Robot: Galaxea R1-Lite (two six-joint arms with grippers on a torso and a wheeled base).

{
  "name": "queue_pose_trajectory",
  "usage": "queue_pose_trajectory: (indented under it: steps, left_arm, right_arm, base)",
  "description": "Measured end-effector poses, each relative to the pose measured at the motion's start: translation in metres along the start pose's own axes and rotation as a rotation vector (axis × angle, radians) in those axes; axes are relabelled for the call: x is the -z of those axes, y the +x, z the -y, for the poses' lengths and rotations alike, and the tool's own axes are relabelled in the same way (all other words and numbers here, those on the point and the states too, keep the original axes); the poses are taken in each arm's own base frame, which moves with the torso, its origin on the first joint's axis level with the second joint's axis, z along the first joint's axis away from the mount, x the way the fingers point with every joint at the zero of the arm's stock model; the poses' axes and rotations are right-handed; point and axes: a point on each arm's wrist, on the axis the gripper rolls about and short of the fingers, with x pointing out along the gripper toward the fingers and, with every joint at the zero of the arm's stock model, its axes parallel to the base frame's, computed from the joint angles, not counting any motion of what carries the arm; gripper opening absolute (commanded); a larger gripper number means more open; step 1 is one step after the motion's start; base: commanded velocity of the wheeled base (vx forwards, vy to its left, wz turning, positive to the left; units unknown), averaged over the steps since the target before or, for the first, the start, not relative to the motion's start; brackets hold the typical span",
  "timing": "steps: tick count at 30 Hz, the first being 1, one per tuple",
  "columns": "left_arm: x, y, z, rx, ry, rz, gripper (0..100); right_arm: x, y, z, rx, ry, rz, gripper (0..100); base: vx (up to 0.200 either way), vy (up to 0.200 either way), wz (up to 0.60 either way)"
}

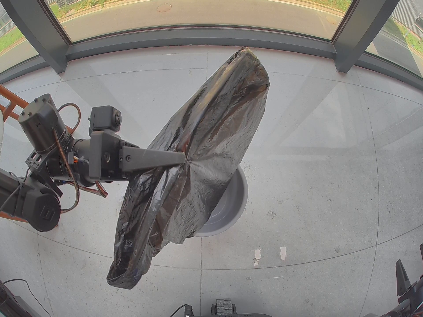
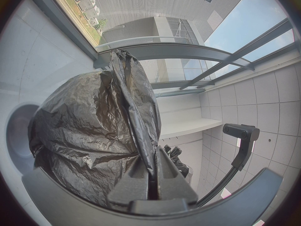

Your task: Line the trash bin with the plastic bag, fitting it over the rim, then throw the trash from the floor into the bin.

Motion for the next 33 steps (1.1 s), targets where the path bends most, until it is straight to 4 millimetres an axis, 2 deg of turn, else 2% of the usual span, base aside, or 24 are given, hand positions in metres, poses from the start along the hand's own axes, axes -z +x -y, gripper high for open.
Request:
queue_pose_trajectory:
  steps: [7,16,20,24,29,33]
  left_arm:
    - [0.02,-0.005,-0.014,-0.065,0.023,0.06,0]
    - [0.026,-0.003,-0.03,-0.275,0.044,0.247,0]
    - [0.031,0.008,-0.035,-0.421,0.058,0.343,0]
    - [0.043,0.027,-0.036,-0.503,0.042,0.364,0]
    - [0.063,0.053,-0.032,-0.495,0.011,0.274,0]
    - [0.079,0.061,-0.034,-0.539,-0.01,0.153,0]
  right_arm:
    - [0.0,0.0,0.0,0.0,-0.002,0.002,100]
    - [-0.001,0.0,0.0,-0.005,-0.008,0.006,100]
    - [0.0,0.0,0.0,-0.006,-0.012,0.005,100]
    - [-0.001,0.0,0.0,-0.007,-0.013,0.006,100]
    - [-0.001,0.0,0.0,-0.007,-0.014,0.006,100]
    - [-0.001,0.0,0.0,-0.006,-0.014,0.005,100]
  base:
    - [0.0,0.0,0.0]
    - [0.0,0.0,0.0]
    - [0.0,0.0,0.0]
    - [0.0,0.0,0.0]
    - [0.0,0.0,0.0]
    - [0.0,0.0,0.0]
